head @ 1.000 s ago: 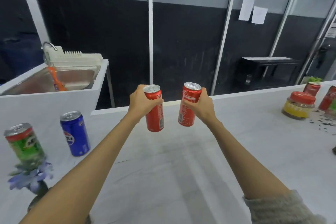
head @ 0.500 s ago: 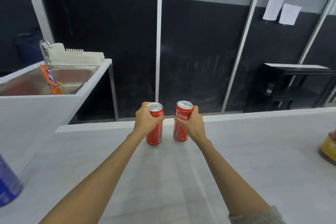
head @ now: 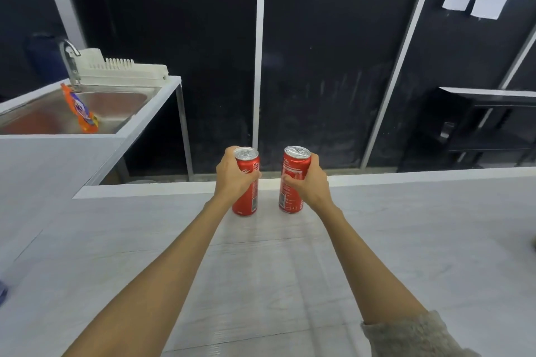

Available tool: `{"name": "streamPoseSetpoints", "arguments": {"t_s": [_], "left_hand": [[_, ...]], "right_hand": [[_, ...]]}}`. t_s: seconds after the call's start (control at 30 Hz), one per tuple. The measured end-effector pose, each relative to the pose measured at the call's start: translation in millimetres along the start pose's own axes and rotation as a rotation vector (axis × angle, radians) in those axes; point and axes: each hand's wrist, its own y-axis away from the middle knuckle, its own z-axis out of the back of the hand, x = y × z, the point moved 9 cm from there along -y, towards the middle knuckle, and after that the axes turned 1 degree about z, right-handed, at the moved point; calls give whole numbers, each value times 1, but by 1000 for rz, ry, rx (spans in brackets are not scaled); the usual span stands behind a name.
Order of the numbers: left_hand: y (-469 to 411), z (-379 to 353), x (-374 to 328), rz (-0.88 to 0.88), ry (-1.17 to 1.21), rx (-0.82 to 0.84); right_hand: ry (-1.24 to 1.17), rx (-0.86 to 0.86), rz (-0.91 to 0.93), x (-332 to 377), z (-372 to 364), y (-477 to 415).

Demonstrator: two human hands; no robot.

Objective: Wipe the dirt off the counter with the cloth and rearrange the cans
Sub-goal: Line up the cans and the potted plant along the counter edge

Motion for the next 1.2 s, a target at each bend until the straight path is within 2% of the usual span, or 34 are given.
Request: {"name": "streamPoseSetpoints", "arguments": {"t_s": [0.2,0.33,0.43,0.57,0.67,0.77,1.0,1.2], "left_hand": [[8,4,-1,40,-46,63],[23,36,0,124,-128,115],[38,79,-1,162,-157,141],[58,159,-6,139,-220,183],[67,231,-3,113,-258,176],[75,305,16,152,-256,173],[95,435,93,242,-320,128],[98,478,160,209,-390,57]], "right_hand": [[-79,121,-61,-5,-2,11],[149,278,-303,-21,3,39],[253,461,-335,-6,-8,69],[259,645,-213,55,-51,106],[257,693,-15,118,-91,133],[112,727,84,174,-138,166],[-3,794,183,262,-246,237],[-73,777,195,277,-315,264]]}}
